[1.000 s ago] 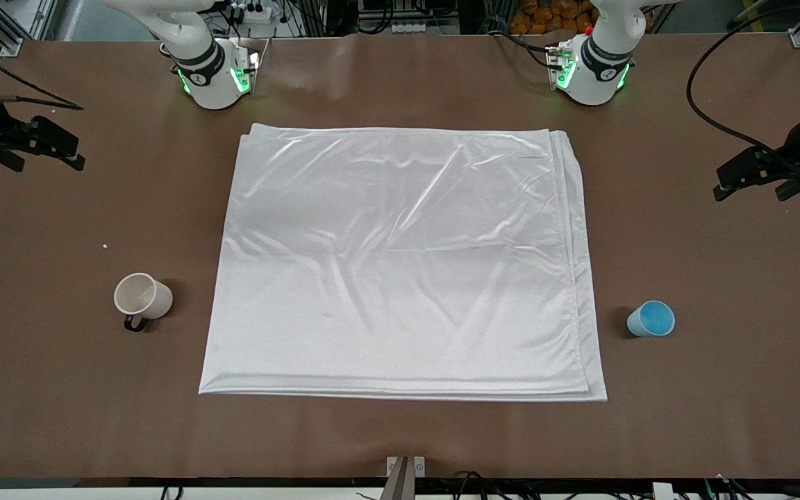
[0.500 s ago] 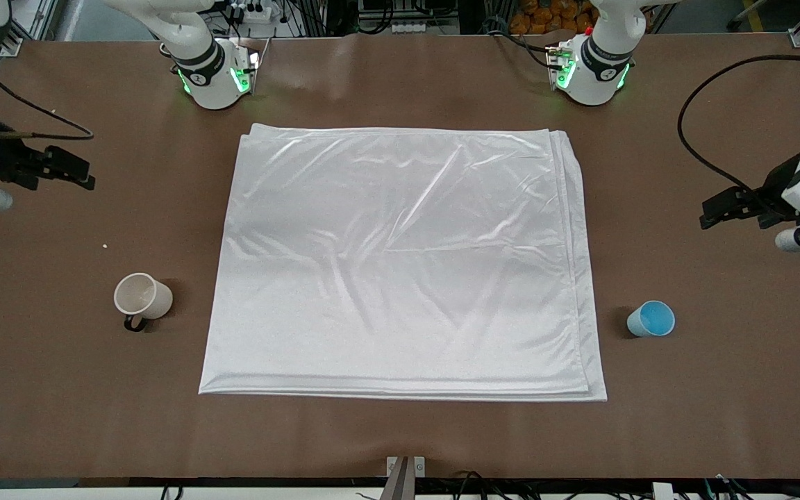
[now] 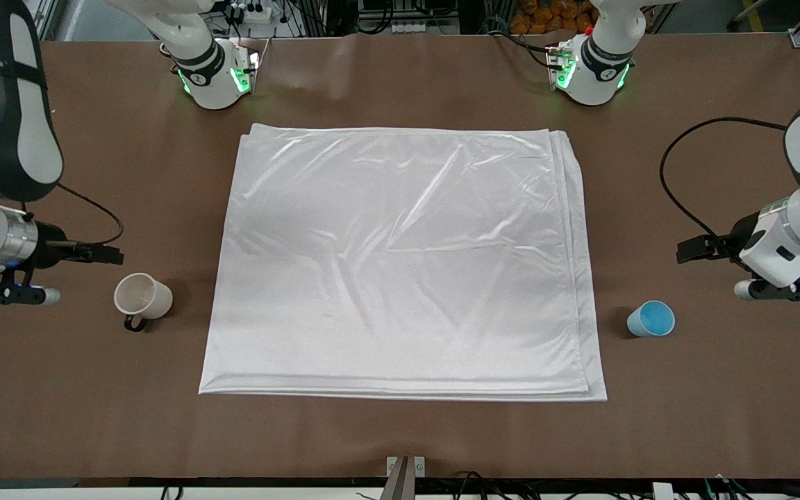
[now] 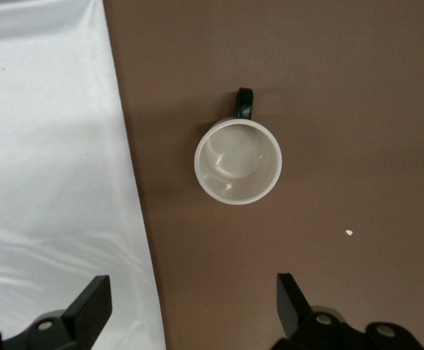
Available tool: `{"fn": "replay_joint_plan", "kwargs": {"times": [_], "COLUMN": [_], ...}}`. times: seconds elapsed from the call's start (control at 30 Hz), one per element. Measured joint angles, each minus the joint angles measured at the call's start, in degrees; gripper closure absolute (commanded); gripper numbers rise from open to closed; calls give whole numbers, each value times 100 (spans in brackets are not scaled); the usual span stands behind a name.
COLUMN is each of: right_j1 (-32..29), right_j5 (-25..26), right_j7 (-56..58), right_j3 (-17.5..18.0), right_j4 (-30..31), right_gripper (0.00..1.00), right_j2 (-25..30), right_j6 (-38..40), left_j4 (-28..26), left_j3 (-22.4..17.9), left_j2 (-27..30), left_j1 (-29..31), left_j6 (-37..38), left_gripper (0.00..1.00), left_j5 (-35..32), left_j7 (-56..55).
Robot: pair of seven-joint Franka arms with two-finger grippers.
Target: Place blue cup into white mug on cloth
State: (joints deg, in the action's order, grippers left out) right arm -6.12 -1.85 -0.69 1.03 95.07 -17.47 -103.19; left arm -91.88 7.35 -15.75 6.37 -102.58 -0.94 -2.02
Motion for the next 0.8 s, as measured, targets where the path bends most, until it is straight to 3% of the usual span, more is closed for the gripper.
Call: {"fn": "replay_joint_plan", "kwargs": {"times": [0.53, 0.8], "right_j1": [-161, -161], "right_j5": [-25, -28], "right_j7": [-80, -256], "right_j3": [-2, -1], "right_j4": [-661, -812], "right_gripper": [0, 0], "right_j2": [-1591, -2122], "right_j6": [-1082, -1807], "left_j4": [-12, -16], "left_j3": [-11, -20], "left_j2": [-854, -1215], "left_j1": [123, 228], "left_j6": [-795, -1159], "left_gripper": [0, 0], "left_j5": [-242, -294], "left_j7": [8, 8]}}
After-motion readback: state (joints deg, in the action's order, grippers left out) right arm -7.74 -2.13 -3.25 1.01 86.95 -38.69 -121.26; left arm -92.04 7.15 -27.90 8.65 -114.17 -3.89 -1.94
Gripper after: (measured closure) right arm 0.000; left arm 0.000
